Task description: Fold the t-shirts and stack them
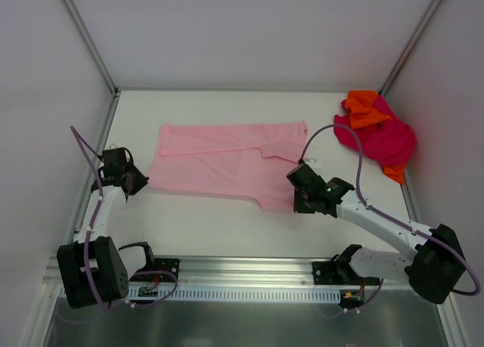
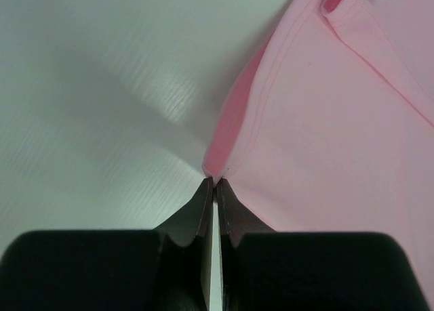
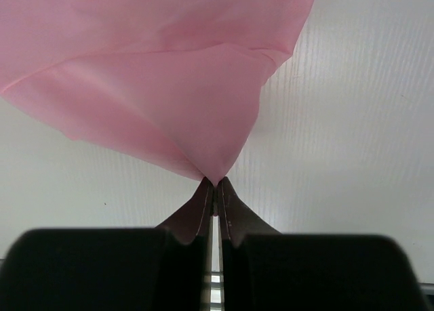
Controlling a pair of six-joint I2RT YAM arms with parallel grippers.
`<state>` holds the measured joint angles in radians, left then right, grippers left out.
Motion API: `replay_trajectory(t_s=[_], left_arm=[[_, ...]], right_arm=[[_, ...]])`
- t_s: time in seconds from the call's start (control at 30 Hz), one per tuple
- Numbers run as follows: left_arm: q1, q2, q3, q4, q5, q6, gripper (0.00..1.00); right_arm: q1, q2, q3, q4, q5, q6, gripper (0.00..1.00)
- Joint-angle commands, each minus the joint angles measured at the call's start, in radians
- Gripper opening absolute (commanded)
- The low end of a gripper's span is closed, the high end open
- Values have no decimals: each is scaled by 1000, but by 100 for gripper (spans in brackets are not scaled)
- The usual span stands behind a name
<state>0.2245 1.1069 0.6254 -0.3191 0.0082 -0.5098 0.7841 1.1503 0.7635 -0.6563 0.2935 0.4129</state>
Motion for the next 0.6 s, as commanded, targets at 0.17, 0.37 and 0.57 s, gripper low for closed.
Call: replay_trajectory(t_s=[0.17, 0.37, 0.57], left_arm=[[12, -105, -67, -18, -20, -32, 0], [12, -185, -113, -46, -77, -58, 0], [12, -226, -135, -63, -91, -68, 0]], right_arm=[[-32, -95, 46, 1, 1, -26, 1], [-48, -96, 49, -12, -1, -42, 1], [-54, -103, 50, -2, -1, -66, 1]])
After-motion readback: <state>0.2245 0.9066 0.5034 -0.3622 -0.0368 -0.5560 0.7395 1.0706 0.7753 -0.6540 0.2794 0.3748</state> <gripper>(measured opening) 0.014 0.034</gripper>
